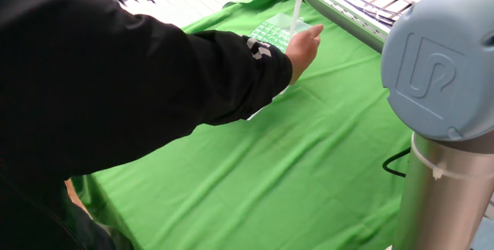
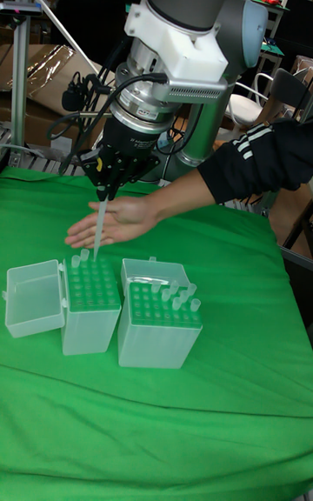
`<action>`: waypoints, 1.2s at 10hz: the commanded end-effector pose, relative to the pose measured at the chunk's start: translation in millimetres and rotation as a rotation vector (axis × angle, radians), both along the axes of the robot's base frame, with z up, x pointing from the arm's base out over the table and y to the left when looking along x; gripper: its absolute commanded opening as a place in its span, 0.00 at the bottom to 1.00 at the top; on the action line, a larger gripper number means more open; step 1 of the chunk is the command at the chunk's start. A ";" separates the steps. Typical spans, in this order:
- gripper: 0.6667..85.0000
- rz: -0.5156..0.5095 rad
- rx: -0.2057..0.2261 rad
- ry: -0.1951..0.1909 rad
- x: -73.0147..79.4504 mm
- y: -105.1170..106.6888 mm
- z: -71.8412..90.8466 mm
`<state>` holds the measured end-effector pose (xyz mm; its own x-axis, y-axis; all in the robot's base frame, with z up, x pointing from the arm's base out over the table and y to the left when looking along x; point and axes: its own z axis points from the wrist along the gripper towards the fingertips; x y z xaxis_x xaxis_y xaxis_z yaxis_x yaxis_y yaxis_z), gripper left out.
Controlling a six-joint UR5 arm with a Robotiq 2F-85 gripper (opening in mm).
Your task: Insert a large pipette tip into the holder for large pipette tips
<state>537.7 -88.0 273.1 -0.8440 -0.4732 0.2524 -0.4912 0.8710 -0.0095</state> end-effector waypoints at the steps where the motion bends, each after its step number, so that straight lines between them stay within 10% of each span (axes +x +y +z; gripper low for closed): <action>1: 0.00 0.001 0.010 0.001 -1.3 2.4 0.0; 12: 0.02 0.009 0.008 -0.002 -5.7 0.6 -5.0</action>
